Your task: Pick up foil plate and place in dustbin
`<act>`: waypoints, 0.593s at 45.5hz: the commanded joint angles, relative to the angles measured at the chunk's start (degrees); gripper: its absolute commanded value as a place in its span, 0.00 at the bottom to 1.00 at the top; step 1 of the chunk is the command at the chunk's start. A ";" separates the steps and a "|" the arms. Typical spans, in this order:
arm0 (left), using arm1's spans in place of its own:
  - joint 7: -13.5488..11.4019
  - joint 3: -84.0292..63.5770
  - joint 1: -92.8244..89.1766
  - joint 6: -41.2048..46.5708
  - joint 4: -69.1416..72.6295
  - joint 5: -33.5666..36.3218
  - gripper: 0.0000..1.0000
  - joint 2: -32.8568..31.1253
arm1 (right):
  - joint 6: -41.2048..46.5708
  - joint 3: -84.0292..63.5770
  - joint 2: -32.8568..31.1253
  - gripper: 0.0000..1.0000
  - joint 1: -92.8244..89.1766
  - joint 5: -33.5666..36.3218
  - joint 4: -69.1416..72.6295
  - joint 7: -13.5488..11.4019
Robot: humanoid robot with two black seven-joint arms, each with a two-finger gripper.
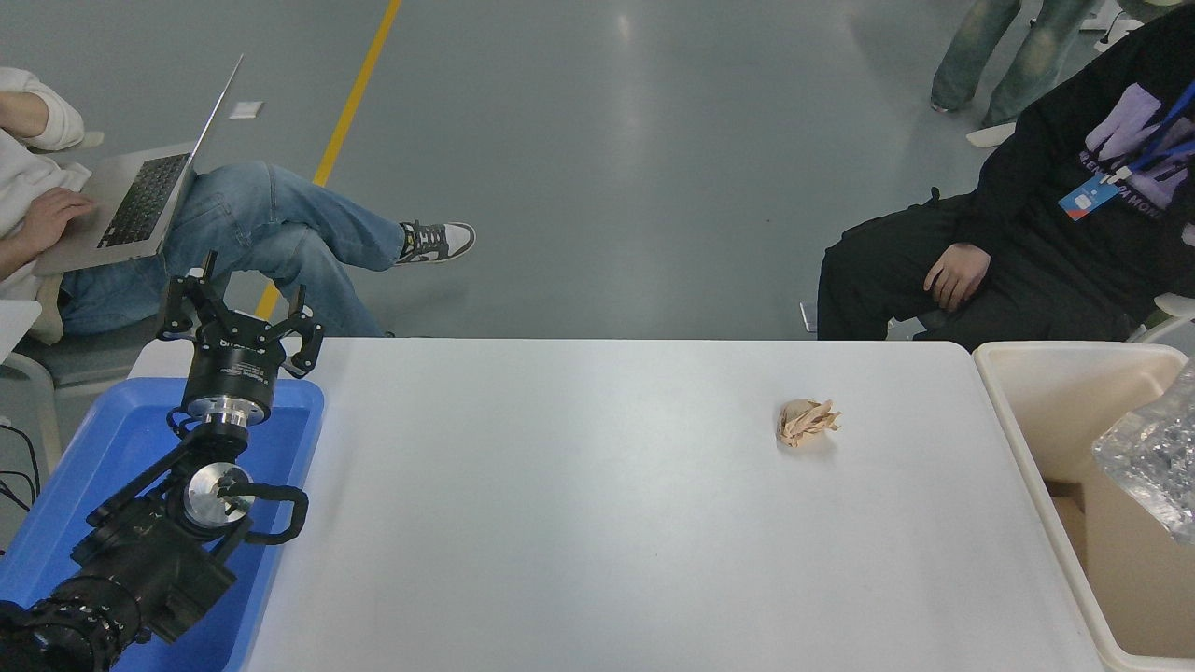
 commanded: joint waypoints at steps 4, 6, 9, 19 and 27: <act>0.00 0.00 0.00 0.00 0.00 -0.06 0.99 0.00 | -2.80 0.69 -0.61 0.85 1.19 0.34 2.86 0.02; 0.00 0.00 0.00 0.00 0.08 -0.06 0.99 0.00 | -2.80 0.60 -2.01 0.85 2.68 0.34 5.14 -0.07; 0.00 0.00 0.00 0.00 0.00 0.02 0.99 0.00 | -2.71 0.68 -5.08 0.89 6.10 0.43 9.88 0.02; 0.00 0.00 0.00 0.00 0.00 0.02 0.99 0.00 | -2.28 -4.23 -12.30 1.00 18.67 0.78 27.91 -0.07; 0.00 0.00 0.00 0.00 0.00 0.02 0.99 0.00 | -1.22 -21.44 -14.58 1.00 35.18 0.78 45.47 -0.07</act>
